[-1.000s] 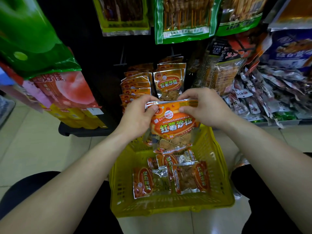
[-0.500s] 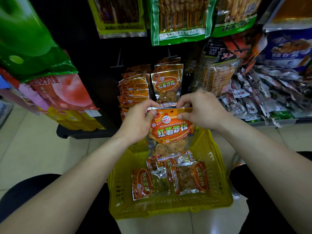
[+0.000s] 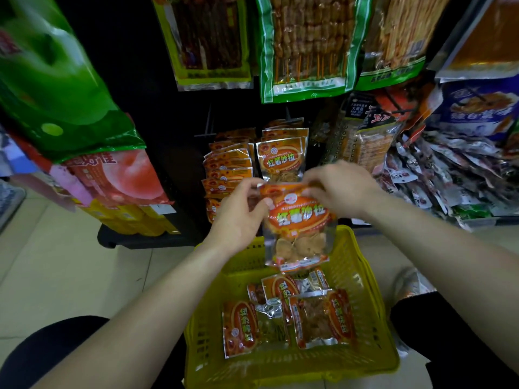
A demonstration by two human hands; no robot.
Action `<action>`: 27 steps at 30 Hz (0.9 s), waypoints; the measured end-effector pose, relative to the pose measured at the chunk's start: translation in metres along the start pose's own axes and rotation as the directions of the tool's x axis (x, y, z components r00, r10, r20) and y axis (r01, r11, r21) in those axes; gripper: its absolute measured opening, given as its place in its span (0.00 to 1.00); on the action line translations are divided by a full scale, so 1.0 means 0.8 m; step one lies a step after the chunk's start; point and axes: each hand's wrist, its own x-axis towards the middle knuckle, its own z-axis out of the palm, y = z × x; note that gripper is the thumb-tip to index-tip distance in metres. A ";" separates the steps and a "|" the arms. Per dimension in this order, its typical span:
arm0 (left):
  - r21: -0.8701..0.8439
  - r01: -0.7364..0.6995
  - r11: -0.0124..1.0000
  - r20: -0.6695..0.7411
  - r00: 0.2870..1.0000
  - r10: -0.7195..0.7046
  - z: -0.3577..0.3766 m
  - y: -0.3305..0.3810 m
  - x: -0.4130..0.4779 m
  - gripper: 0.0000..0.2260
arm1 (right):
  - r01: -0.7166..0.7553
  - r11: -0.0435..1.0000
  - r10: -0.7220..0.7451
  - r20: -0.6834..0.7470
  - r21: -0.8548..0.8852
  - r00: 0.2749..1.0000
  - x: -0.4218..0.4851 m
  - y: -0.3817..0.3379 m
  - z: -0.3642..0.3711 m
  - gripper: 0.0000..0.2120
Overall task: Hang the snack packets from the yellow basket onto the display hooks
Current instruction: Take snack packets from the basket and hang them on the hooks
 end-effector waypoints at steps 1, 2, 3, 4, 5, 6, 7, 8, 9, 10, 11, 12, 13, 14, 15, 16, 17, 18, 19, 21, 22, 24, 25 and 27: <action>-0.006 0.026 1.000 -0.015 1.000 -0.026 -0.001 -0.006 0.007 0.12 | -0.019 1.000 0.018 -0.030 -0.016 0.999 0.013 0.008 -0.005 0.09; -0.005 0.065 0.998 -0.024 0.998 -0.065 -0.002 -0.014 0.014 0.14 | -0.039 0.999 0.038 -0.047 -0.017 0.998 0.027 0.017 -0.008 0.09; -0.001 0.113 0.994 -0.029 0.993 -0.113 0.000 -0.024 0.022 0.15 | -0.055 0.998 0.054 -0.052 -0.014 0.997 0.041 0.026 -0.009 0.10; 0.003 0.159 0.987 -0.029 0.987 -0.159 0.004 -0.035 0.030 0.15 | -0.063 0.998 0.062 -0.052 -0.014 0.997 0.056 0.035 -0.006 0.09; 0.010 0.194 0.981 -0.021 0.981 -0.194 0.011 -0.048 0.039 0.14 | -0.069 0.997 0.069 -0.047 -0.016 0.997 0.070 0.043 0.001 0.09; 0.020 0.217 0.976 -0.006 0.976 -0.217 0.021 -0.061 0.048 0.13 | -0.075 0.997 0.074 -0.040 -0.021 0.996 0.085 0.050 0.011 0.10; 0.033 0.230 0.973 0.016 0.973 -0.230 0.034 -0.073 0.057 0.12 | -0.079 0.996 0.078 -0.033 -0.029 0.996 0.100 0.057 0.023 0.11; 0.041 0.241 0.970 0.042 0.969 -0.243 0.048 -0.085 0.067 0.12 | -0.083 0.996 0.082 -0.026 -0.042 0.996 0.115 0.063 0.038 0.12; 0.042 0.257 0.966 0.072 0.963 -0.259 0.064 -0.096 0.077 0.13 | -0.092 0.994 0.091 -0.018 -0.053 0.996 0.130 0.069 0.053 0.13; 0.040 0.278 0.960 0.102 0.954 -0.281 0.080 -0.107 0.088 0.14 | -0.102 0.993 0.102 -0.011 -0.055 0.995 0.144 0.075 0.069 0.13; 0.045 0.299 0.953 0.132 0.944 -0.302 0.095 -0.117 0.099 0.14 | -0.115 0.992 0.115 -0.001 -0.049 0.993 0.158 0.082 0.085 0.14; 0.061 0.315 0.947 0.158 0.934 -0.321 0.110 -0.128 0.110 0.15 | -0.126 0.991 0.126 0.010 -0.034 0.992 0.172 0.089 0.100 0.13; 0.087 0.327 0.941 0.178 0.924 -0.338 0.123 -0.139 0.122 0.17 | -0.138 0.990 0.138 0.029 -0.015 0.990 0.186 0.096 0.114 0.13; 0.111 0.336 0.935 0.190 0.917 -0.352 0.135 -0.149 0.133 0.18 | -0.147 0.989 0.147 0.050 0.003 0.988 0.199 0.103 0.127 0.13; 0.125 0.341 0.932 0.191 0.913 -0.360 0.147 -0.159 0.143 0.20 | -0.153 0.988 0.152 0.067 0.020 0.986 0.211 0.110 0.139 0.13; 0.131 0.343 0.930 0.186 0.913 -0.363 0.157 -0.168 0.154 0.21 | -0.158 0.987 0.155 0.080 0.034 0.985 0.223 0.117 0.149 0.13; 0.136 0.342 0.930 0.179 0.915 -0.363 0.167 -0.178 0.163 0.23 | -0.166 0.985 0.161 0.089 0.054 0.983 0.234 0.123 0.158 0.13; 0.145 0.343 0.928 0.173 0.915 -0.365 0.176 -0.187 0.173 0.25 | -0.175 0.981 0.167 0.094 0.081 0.981 0.244 0.129 0.167 0.13; 0.157 0.349 0.924 0.173 0.912 -0.373 0.185 -0.195 0.181 0.26 | -0.180 0.978 0.170 0.092 0.108 0.981 0.252 0.134 0.175 0.13; 0.193 0.359 0.913 0.183 0.901 -0.393 0.200 -0.211 0.196 0.29 | -0.179 0.973 0.171 0.070 0.146 0.983 0.267 0.144 0.190 0.12; 0.217 0.357 0.909 0.186 0.899 -0.397 0.206 -0.218 0.202 0.31 | -0.181 0.972 0.173 0.059 0.153 0.983 0.274 0.148 0.196 0.12; 0.253 0.339 0.906 0.177 0.904 -0.388 0.215 -0.228 0.212 0.33 | -0.184 0.973 0.179 0.042 0.143 0.983 0.287 0.156 0.203 0.14; 0.268 0.323 0.908 0.163 0.913 -0.373 0.218 -0.231 0.217 0.33 | -0.180 0.976 0.178 0.030 0.126 0.984 0.293 0.159 0.203 0.14; 0.290 0.287 0.913 0.122 0.935 -0.332 0.223 -0.235 0.224 0.33 | -0.165 0.983 0.166 -0.002 0.079 0.986 0.302 0.164 0.201 0.12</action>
